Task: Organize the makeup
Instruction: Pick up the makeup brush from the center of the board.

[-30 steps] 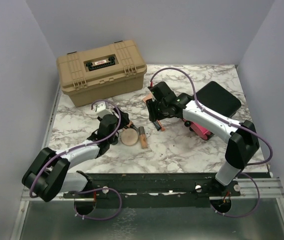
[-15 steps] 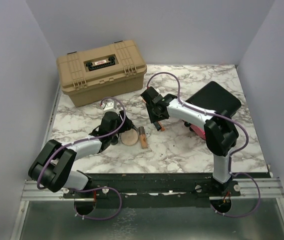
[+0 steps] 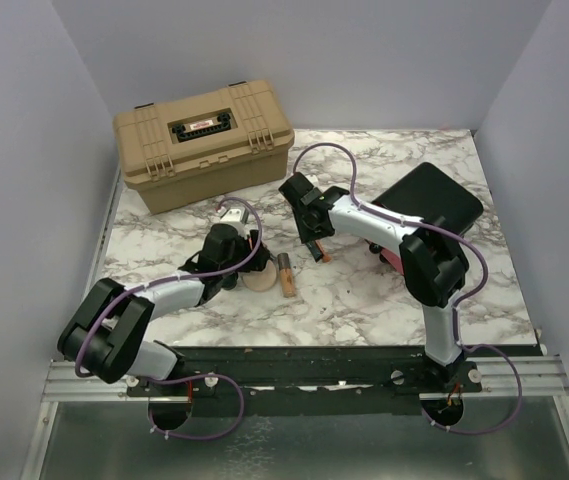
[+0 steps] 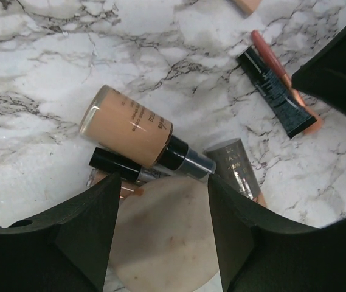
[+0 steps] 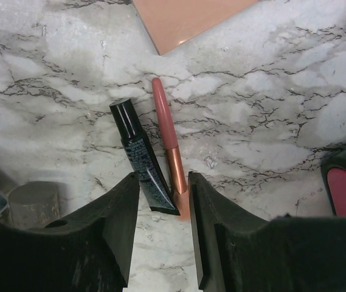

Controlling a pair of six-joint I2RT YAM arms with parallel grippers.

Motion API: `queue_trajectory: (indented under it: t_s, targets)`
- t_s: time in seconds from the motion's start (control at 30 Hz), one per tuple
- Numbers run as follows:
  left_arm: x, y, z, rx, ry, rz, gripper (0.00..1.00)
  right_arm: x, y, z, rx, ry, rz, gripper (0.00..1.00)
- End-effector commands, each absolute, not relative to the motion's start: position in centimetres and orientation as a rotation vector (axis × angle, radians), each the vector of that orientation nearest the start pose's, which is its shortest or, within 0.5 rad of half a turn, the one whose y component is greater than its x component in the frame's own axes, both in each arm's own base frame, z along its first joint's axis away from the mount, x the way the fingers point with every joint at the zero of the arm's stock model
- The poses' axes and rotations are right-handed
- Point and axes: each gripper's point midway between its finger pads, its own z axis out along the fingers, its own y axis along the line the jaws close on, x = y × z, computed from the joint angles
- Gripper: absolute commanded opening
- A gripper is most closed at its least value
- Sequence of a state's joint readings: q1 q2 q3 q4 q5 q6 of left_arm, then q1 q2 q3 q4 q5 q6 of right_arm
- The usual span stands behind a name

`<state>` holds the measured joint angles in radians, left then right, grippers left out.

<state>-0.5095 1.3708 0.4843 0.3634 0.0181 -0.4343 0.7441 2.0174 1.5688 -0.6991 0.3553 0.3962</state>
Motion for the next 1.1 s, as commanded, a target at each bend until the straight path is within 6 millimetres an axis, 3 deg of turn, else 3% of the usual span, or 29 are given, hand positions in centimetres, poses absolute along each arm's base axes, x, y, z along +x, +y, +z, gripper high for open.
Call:
queue_trajectory:
  t_s: [0.0,0.23,0.5,0.77,0.87,1.07]
  targets:
    - [30.7,-20.3,5.7,0.162,2.172,-0.612,0.61,37.6,26.0,5.8,-0.298,2.554,-0.125,0.43]
    - [29.6,-21.3,5.5,0.293,2.192,-0.67,0.59,38.8,25.2,5.5,-0.308,2.554,-0.155,0.43]
    - [29.4,-20.9,6.2,0.317,2.188,-0.65,0.52,39.2,25.2,5.3,-0.299,2.559,-0.139,0.43]
    - [30.4,-20.0,7.6,0.254,2.154,-0.583,0.58,38.8,25.9,3.5,-0.325,2.603,-0.106,0.4]
    - [31.0,-19.0,8.5,0.188,2.11,-0.54,0.61,38.3,26.8,3.3,-0.338,2.609,-0.02,0.39]
    - [31.7,-16.7,10.4,0.044,2.028,-0.458,0.64,37.4,26.3,2.1,-0.346,2.628,-0.018,0.35]
